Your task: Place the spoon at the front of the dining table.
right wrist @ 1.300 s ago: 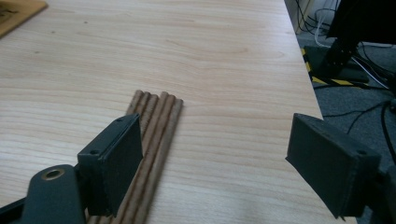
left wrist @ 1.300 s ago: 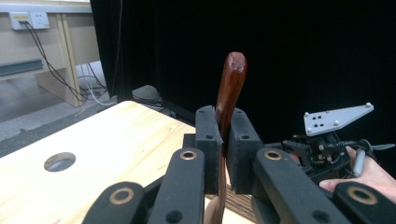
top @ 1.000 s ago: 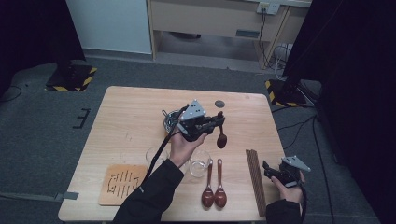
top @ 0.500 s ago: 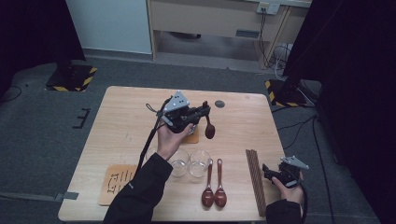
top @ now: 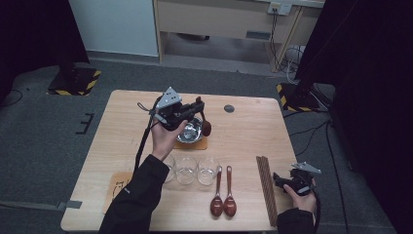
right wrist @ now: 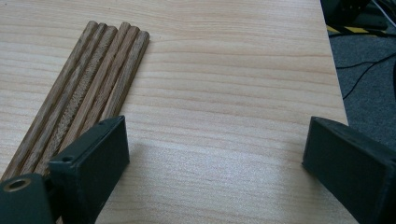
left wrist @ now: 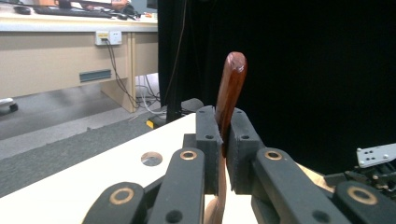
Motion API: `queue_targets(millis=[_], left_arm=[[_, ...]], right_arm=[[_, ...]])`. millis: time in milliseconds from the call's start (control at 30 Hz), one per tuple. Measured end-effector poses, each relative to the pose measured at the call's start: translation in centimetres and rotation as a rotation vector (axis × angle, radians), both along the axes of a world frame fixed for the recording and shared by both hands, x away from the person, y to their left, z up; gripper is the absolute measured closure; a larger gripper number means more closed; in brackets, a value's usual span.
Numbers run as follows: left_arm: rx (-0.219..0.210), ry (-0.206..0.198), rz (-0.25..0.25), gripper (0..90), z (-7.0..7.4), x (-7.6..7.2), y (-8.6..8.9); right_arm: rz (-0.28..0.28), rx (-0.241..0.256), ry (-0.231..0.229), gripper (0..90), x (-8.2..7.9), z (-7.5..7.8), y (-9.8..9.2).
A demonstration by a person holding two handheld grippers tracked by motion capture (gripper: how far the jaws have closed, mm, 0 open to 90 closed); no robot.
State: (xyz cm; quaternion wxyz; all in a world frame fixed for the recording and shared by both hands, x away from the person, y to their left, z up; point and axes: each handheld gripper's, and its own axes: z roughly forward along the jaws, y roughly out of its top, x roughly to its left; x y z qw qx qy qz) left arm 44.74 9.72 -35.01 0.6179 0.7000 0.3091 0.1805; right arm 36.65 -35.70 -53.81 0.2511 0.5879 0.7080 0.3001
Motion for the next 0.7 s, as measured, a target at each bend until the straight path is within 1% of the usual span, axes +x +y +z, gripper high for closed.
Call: queue_targets(millis=[433, 700], left_arm=[[0.01, 0.015, 0.05, 84.7, -0.7, 1.4, 1.9], [0.016, 0.028, 0.08, 84.7, -1.8, 2.4, 2.5]], right_arm=[[-0.008, 0.006, 0.004, 5.8, 0.1, 0.0, 0.0], [-0.008, 0.007, 0.005, 5.2, 0.2, 0.0, 0.0]])
